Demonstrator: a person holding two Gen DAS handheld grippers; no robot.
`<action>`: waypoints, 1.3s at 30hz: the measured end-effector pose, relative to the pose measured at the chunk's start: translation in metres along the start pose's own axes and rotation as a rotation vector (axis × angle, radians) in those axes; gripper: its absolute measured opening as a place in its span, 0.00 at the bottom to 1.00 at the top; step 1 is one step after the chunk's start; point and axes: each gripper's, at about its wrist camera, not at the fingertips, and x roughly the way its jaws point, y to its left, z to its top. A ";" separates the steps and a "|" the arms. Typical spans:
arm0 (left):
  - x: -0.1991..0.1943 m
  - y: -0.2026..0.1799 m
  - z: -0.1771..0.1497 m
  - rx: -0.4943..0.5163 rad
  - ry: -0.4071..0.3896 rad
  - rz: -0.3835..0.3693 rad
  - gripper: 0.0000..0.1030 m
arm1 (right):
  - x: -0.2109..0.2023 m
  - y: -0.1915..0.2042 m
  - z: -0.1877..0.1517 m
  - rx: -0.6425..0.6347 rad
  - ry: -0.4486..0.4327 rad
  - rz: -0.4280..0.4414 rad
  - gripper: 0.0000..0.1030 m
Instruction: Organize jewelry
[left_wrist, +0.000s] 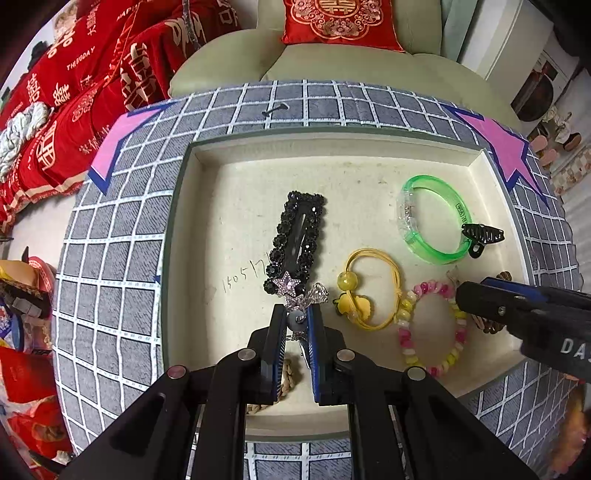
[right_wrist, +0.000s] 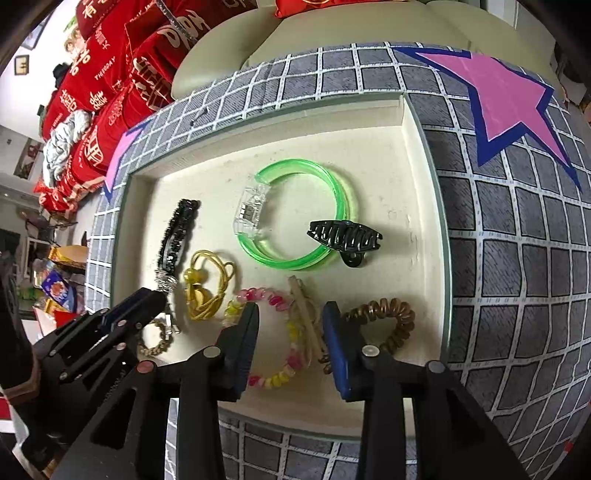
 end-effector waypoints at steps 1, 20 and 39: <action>-0.003 0.000 -0.001 0.000 -0.008 0.009 0.19 | -0.003 0.000 -0.001 0.003 -0.005 0.005 0.40; -0.021 0.007 0.001 -0.025 -0.037 0.030 1.00 | -0.028 -0.004 -0.005 0.051 -0.039 -0.001 0.41; -0.041 0.005 -0.011 -0.017 -0.031 0.076 1.00 | -0.041 0.009 -0.014 -0.013 -0.076 -0.106 0.81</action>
